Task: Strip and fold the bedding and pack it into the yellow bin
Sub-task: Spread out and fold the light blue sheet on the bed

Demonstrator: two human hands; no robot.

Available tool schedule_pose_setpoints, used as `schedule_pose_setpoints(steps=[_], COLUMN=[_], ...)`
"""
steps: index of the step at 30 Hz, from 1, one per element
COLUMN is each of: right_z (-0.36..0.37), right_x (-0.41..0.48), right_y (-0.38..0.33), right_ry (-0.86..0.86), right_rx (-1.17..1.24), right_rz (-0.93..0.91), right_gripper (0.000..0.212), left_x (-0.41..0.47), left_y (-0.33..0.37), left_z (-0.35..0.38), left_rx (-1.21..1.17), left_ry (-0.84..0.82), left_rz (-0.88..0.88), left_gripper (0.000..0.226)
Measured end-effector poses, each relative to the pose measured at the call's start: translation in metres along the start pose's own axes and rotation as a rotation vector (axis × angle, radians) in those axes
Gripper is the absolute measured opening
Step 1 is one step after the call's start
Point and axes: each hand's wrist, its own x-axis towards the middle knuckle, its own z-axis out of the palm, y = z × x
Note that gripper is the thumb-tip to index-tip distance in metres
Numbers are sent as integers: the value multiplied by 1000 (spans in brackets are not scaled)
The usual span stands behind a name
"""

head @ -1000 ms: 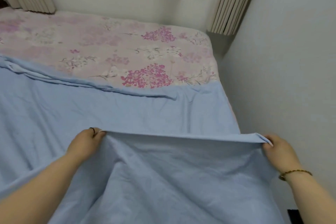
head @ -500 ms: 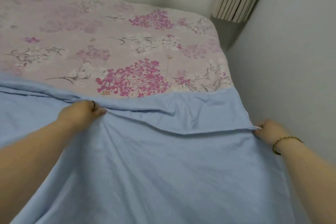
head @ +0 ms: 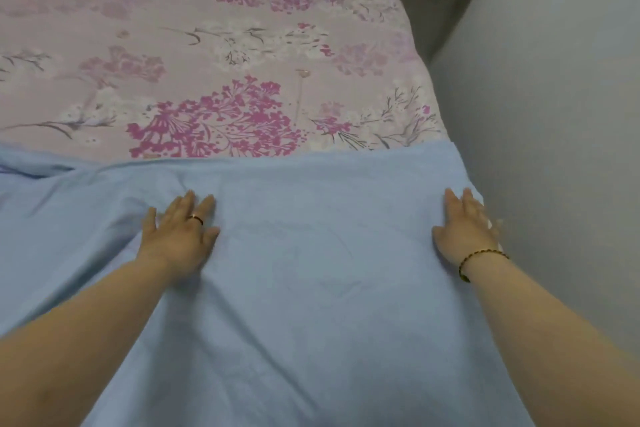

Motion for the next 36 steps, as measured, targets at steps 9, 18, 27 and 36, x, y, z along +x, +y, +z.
schedule_pose_setpoints(steps=[9, 18, 27, 36], right_z=[90, 142, 138, 141], right_x=[-134, -271, -304, -268], right_y=[100, 167, 133, 154], right_ry=[71, 53, -175, 132], right_rx=[426, 809, 1796, 1828], right_rz=[254, 560, 729, 690], right_gripper=[67, 59, 48, 19], left_x=[-140, -301, -315, -298], left_y=[6, 33, 20, 10], left_z=[104, 174, 175, 119], left_rx=[-364, -118, -134, 178], left_ry=[152, 114, 202, 95], left_rz=[283, 801, 522, 399], left_gripper=[62, 53, 77, 59])
